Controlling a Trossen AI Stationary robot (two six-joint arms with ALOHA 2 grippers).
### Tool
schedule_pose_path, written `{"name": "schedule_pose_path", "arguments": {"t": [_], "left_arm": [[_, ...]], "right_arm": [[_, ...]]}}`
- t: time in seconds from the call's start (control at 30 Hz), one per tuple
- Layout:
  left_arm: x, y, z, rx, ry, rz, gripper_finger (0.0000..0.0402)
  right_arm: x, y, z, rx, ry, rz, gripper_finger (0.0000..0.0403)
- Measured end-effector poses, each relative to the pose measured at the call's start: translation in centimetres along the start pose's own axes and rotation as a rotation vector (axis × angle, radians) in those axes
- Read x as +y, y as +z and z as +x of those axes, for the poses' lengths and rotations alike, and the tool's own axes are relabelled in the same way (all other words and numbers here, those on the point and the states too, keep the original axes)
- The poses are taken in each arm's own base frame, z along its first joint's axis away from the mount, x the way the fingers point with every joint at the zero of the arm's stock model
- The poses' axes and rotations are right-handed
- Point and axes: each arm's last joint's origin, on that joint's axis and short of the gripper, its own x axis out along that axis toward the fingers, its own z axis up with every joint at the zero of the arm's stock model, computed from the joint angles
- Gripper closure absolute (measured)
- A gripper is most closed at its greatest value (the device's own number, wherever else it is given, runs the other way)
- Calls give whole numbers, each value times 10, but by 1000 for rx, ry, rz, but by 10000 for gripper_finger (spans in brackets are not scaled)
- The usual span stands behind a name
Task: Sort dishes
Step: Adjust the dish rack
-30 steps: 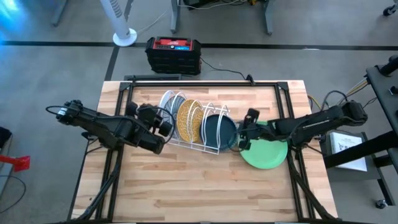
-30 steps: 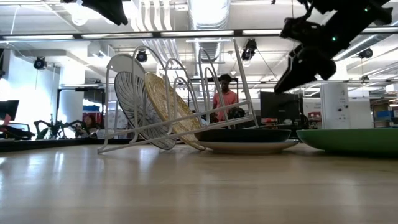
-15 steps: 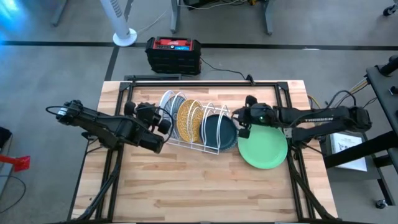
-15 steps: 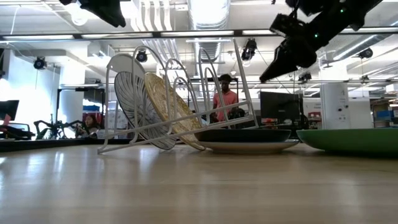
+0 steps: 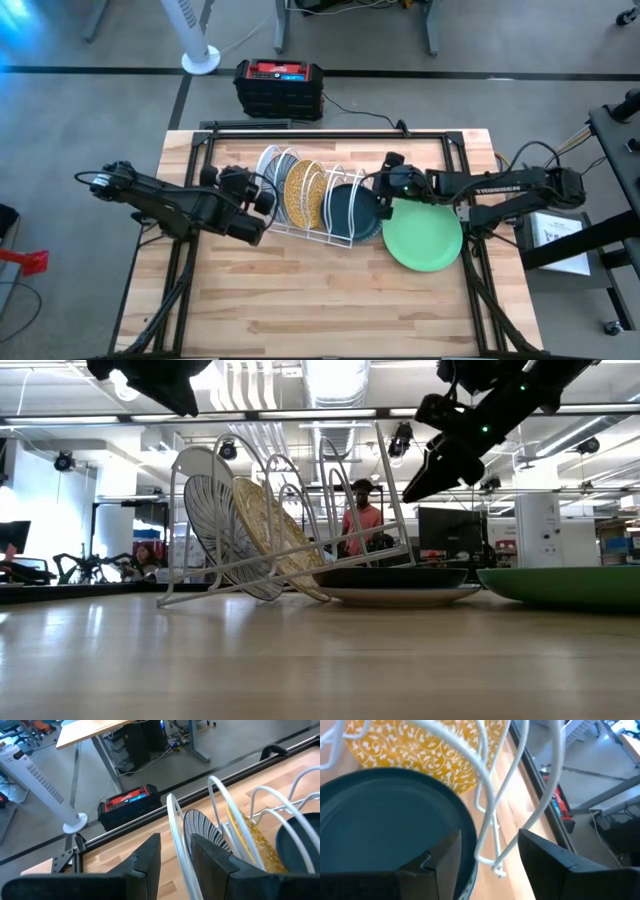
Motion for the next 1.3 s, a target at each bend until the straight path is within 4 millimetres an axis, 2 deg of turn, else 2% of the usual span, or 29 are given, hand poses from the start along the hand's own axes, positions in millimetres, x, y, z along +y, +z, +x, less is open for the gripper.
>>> {"name": "schedule_pose_path", "arguments": {"t": [0.2,0.33,0.47,0.63,0.83,1.07,1.3], "left_arm": [[0,-13,6,3,23,-10,306],[0,-14,7,-52,34,-39,306],[2,-8,11,-63,52,-80,306],[8,7,27,-50,130,-155,306],[15,21,45,37,198,-105,306],[5,21,52,101,124,-69,306],[8,29,58,193,99,-64,294]], "right_arm": [[-1,3,8,-24,-12,3,211],[0,3,14,-24,-12,-7,224],[0,6,19,-33,-15,-4,237],[1,10,24,-25,-13,-7,252],[1,11,31,-24,-17,-8,275],[-2,9,35,-16,-27,-7,309],[-2,9,34,-14,-20,-11,326]]}}
